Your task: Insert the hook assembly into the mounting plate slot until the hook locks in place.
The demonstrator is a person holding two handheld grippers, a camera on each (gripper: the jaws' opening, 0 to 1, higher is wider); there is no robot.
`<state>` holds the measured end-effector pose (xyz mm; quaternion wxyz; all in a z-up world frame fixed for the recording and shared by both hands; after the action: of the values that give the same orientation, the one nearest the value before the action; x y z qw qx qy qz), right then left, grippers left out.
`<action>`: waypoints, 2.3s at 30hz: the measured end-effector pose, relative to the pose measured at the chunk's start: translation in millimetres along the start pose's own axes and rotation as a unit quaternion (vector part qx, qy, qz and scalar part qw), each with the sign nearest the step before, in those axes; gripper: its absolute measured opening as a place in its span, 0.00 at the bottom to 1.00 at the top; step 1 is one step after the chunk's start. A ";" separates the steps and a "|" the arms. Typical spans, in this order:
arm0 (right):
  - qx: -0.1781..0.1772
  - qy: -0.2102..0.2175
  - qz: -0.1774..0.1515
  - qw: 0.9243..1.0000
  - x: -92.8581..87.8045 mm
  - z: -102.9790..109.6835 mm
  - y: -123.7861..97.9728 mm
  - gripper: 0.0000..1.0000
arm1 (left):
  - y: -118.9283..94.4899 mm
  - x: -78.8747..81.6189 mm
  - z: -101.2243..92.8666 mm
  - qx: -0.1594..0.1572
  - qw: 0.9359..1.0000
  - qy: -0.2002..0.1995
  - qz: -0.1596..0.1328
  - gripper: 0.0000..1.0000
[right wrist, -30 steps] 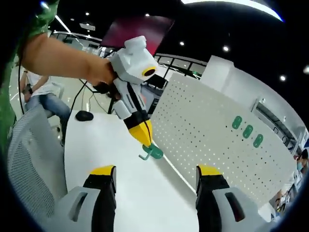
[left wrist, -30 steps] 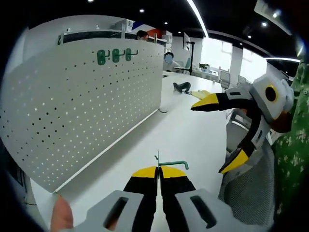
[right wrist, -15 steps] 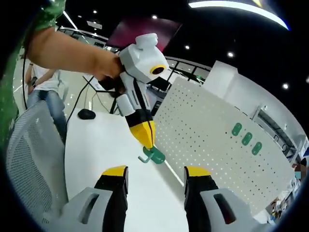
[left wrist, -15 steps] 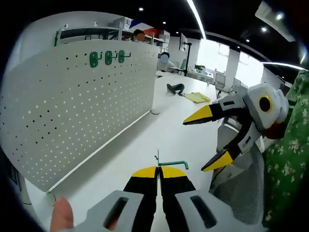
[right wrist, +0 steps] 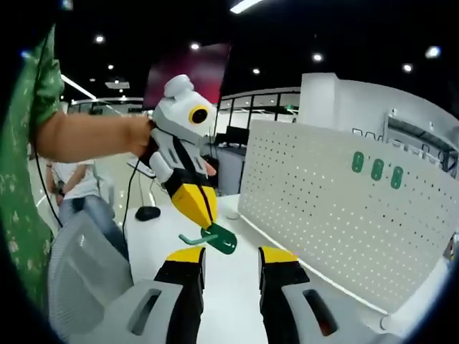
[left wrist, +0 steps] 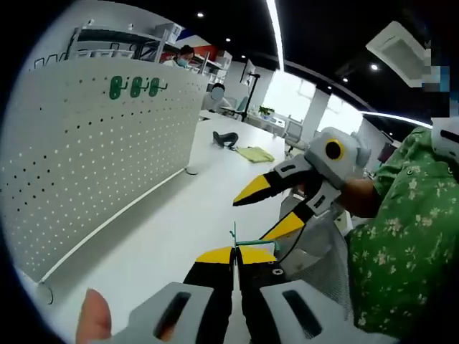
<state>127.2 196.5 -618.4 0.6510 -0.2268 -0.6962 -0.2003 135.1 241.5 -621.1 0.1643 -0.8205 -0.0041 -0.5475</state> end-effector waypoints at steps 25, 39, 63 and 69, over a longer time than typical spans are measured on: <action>0.120 0.162 -0.011 0.980 18.0 43.4 -9.9 0.01 | -17.9 1.5 -38.7 -0.126 0.992 0.011 -0.024 0.02; 0.099 0.288 -0.041 0.952 24.1 31.5 -7.6 0.00 | -15.0 11.0 -34.6 -0.108 0.991 0.024 -0.072 0.03; 0.027 0.290 -0.093 0.952 33.3 -4.1 -7.4 0.00 | -18.9 36.9 -13.3 -0.036 0.987 0.018 -0.154 0.10; -0.006 0.261 -0.111 0.959 37.8 -18.5 -7.2 0.00 | -20.9 42.7 -20.3 -0.024 0.984 -0.009 -0.178 0.12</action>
<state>136.3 182.0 -579.3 0.7821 -0.0921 -0.5218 -0.3282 130.0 248.3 -570.2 0.0448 -0.8151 -0.1386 -0.5607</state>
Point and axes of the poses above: the point that each gripper's makers call its tool centre point, and the gripper's own axes: y roughly forward along the fingers, z roughly to its left, x roughly out of its top, the point moved 1 cm from there along -y, roughly backward along the fingers, and after that the axes turned 13 degrees about -z, right-handed, at the moved point
